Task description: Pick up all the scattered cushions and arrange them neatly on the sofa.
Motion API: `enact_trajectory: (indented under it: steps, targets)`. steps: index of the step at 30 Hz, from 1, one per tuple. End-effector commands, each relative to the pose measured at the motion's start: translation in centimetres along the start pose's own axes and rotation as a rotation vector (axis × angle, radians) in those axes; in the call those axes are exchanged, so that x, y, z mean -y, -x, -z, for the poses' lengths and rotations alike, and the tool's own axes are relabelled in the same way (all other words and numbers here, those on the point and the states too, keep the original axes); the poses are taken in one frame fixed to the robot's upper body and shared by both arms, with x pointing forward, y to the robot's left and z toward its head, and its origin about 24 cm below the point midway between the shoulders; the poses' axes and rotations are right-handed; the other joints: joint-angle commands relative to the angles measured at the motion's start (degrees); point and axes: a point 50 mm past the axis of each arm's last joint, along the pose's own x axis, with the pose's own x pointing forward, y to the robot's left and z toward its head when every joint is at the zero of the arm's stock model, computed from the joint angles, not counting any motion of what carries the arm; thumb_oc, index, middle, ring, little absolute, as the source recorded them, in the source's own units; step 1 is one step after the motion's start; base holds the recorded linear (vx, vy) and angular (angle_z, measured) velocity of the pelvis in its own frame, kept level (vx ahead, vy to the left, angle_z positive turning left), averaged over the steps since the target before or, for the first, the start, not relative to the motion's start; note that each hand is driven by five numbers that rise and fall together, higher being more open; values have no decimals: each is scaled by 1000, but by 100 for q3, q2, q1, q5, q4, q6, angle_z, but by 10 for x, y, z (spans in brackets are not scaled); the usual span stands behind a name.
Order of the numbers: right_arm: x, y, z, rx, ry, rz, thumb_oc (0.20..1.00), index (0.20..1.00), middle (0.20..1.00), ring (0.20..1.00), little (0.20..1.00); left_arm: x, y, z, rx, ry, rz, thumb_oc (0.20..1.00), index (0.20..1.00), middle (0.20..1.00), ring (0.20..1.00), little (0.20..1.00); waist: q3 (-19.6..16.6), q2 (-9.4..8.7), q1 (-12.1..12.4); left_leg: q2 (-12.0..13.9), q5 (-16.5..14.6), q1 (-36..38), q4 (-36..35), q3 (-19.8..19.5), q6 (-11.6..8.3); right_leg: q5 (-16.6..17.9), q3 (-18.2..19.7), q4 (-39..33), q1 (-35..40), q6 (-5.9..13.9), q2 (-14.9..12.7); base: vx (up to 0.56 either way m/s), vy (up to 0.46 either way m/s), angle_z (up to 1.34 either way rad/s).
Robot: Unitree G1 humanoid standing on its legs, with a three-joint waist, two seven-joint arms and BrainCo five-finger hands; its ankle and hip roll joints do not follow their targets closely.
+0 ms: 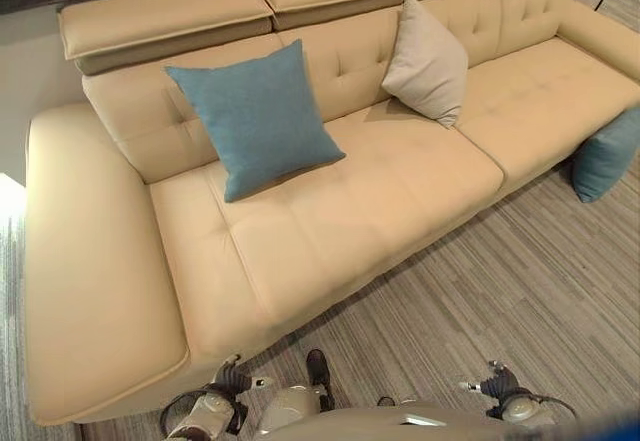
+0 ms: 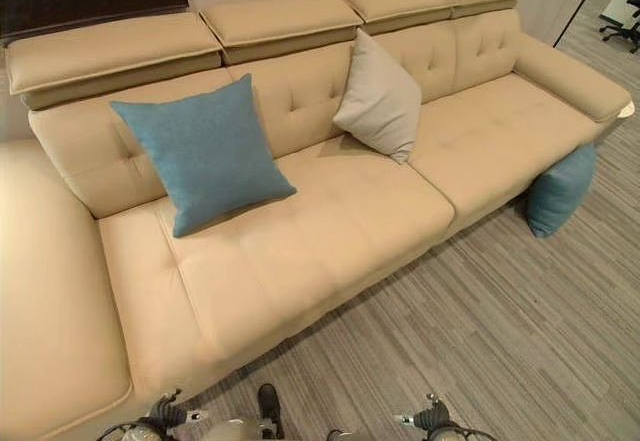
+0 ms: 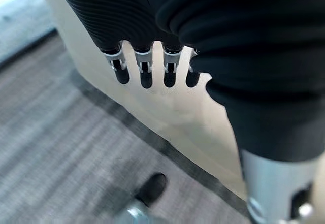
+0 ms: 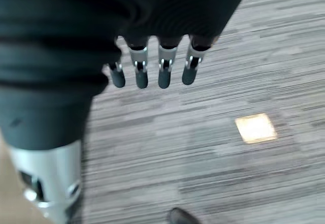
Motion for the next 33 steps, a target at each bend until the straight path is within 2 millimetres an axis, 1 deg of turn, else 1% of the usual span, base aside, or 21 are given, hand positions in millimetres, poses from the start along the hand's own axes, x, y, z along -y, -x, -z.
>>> enact_trajectory:
  steps: [1, 2, 3, 4, 5, 6, 7, 10, 13, 14, 15, 17, 18, 19, 20, 21, 24, 28, 30, 32, 33]
  targets:
    - [21, -5, -12, 22, -42, 70, 1000, 1000, 1000, 1000, 1000, -1, -4, -23, 64, -24, 2, 1000, 1000, 1000, 1000, 1000, 163, -52, -130, 85, -936, 234, 980, -906, 493, 551, 121, -355, -161, 399, -98, -24, -43, -13]
    - [20, -5, -11, 14, -46, 69, 1000, 1000, 1000, 1000, 1000, 0, -4, -25, 69, -24, 5, 1000, 1000, 1000, 1000, 1000, 178, -53, -145, 98, -950, 202, 1099, -931, 476, 568, 128, -409, -121, 384, -86, -70, -33, -14]
    - [17, -4, -7, -2, -40, 66, 1000, 1000, 1000, 1000, 1000, 5, -4, -32, 91, -11, 15, 1000, 1000, 1000, 1000, 1000, 250, -64, -84, -61, -936, 72, 1241, -1430, 425, 663, 285, -531, -113, 361, -58, -57, 7, -16]
    - [17, -4, -6, -7, -34, 67, 1000, 1000, 1000, 1000, 1000, 7, -4, -34, 96, -6, 19, 1000, 1000, 1000, 1000, 1000, 280, -50, -32, -205, -911, 41, 1138, -1778, 427, 707, 363, -525, -130, 370, -40, -51, 32, 3]
    - [17, -4, -5, -7, -32, 69, 1000, 1000, 1000, 1000, 1000, 10, -4, -35, 96, -2, 27, 1000, 1000, 1000, 1000, 1000, 281, -31, -18, -287, -905, 47, 1026, -1976, 439, 721, 416, -523, -143, 377, -22, -4, 22, -84]
    - [17, -4, -5, -7, -32, 69, 1000, 1000, 1000, 1000, 1000, 10, -4, -35, 96, -2, 27, 1000, 1000, 1000, 1000, 1000, 282, -31, -19, -287, -905, 49, 1025, -1976, 439, 721, 416, -524, -141, 377, -22, 40, 100, -114]
    - [17, -4, -1, -20, -44, 69, 1000, 1000, 1000, 1000, 1000, 14, -3, -28, 67, -20, 39, 1000, 1000, 1000, 1000, 1000, 196, 41, -75, -277, -841, 215, 639, -1978, 483, 700, 540, -521, -153, 396, 17, 47, 137, -119]
    - [17, -4, -2, -20, -45, 72, 1000, 1000, 1000, 1000, 1000, 16, -3, -27, 66, -55, 47, 1000, 1000, 1000, 1000, 1000, 174, 82, -142, -314, -782, 309, 452, -1957, 530, 732, 679, -394, -306, 452, 13, 28, 135, -40]
    - [14, -3, -4, -15, -36, 64, 1000, 1000, 1000, 1000, 1000, 12, -4, -33, 87, -66, 40, 1000, 1000, 1000, 1000, 1000, 236, 119, -141, -318, -736, 399, 250, -1788, 638, 767, 831, -174, -539, 554, -15, -34, 198, -79]
    - [17, -5, -11, 2, -33, 73, 1000, 1000, 1000, 1000, 1000, 8, -5, -36, 95, -59, 25, 1000, 1000, 1000, 1000, 1000, 320, 159, -124, -289, -722, 408, 204, -1635, 690, 784, 800, 90, -757, 627, -39, -85, 139, -85]
    - [17, -5, -14, 12, -29, 74, 1000, 1000, 1000, 1000, 1000, 6, -6, -36, 96, -58, 19, 1000, 1000, 1000, 1000, 1000, 351, 156, -106, -264, -725, 431, 178, -1543, 703, 804, 718, 191, -838, 662, -74, -91, 111, -110]
    - [18, -6, -20, 31, -22, 78, 1000, 1000, 1000, 1000, 1000, 2, -6, -36, 93, -50, 6, 1000, 1000, 1000, 1000, 1000, 401, 156, -38, -221, -741, 495, 116, -1362, 710, 871, 327, 256, -948, 716, -222, -37, 21, -132]
    - [19, -7, -25, 47, -13, 83, 1000, 1000, 1000, 1000, 1000, 1, -6, -34, 83, -42, 0, 1000, 1000, 1000, 1000, 1000, 405, 168, 48, -161, -744, 608, 20, -1150, 683, 925, -381, 188, -936, 689, -441, 2, -30, -116]
    - [20, -7, -27, 56, -9, 89, 1000, 1000, 1000, 1000, 1000, -1, -7, -33, 77, -37, -3, 1000, 1000, 1000, 1000, 1000, 396, 182, 73, -127, -746, 649, -16, -1065, 672, 930, -656, 190, -953, 668, -511, 6, -34, -106]
    - [20, -7, -27, 56, -9, 89, 1000, 1000, 1000, 1000, 1000, -1, -7, -33, 77, -37, -3, 1000, 1000, 1000, 1000, 1000, 398, 183, 70, -127, -744, 652, -20, -1069, 671, 929, -659, 191, -951, 668, -511, 46, -63, -68]
    - [22, -7, -27, 55, -9, 95, 1000, 1000, 1000, 1000, 1000, -1, -7, -31, 71, -37, -4, 1000, 1000, 1000, 1000, 1000, 369, 190, 72, -111, -759, 705, -30, -994, 663, 905, -897, 115, -903, 652, -546, 67, -71, -57]
    - [22, -7, -24, 43, -16, 95, 1000, 1000, 1000, 1000, 1000, 1, -6, -30, 65, -43, 6, 1000, 1000, 1000, 1000, 1000, 358, 178, 34, -116, -788, 750, 4, -992, 641, 843, -811, -29, -789, 599, -479, 83, -107, -15]
    - [23, -6, -18, 31, -67, 100, 1000, 1000, 1000, 1000, 1000, 11, -6, -36, 71, 14, 25, 1000, 1000, 1000, 1000, 1000, 292, 163, -69, 7, -992, 748, 536, -1026, 421, 770, -599, -347, -480, 430, -289, 154, -228, 15]
    - [23, -6, -17, 30, -75, 102, 1000, 1000, 1000, 1000, 1000, 14, -6, -44, 95, 19, 33, 1000, 1000, 1000, 1000, 1000, 374, 100, -103, 134, -1054, 471, 1359, -951, 280, 728, -599, -406, -340, 342, -288, 78, -195, 17]
    - [24, -6, -16, 20, -67, 105, 1000, 1000, 1000, 1000, 1000, 16, -6, -53, 127, 19, 39, 1000, 1000, 1000, 1000, 1000, 477, 52, -85, 213, -887, 118, 2206, -990, 195, 696, -582, -464, -217, 235, -262, 66, -146, 20]
    - [24, -6, -16, 20, -67, 105, 1000, 1000, 1000, 1000, 1000, 16, -6, -53, 127, 19, 39, 1000, 1000, 1000, 1000, 1000, 476, 62, -90, 225, -904, 94, 2244, -1000, 192, 697, -590, -465, -220, 231, -250, 135, -147, 3]
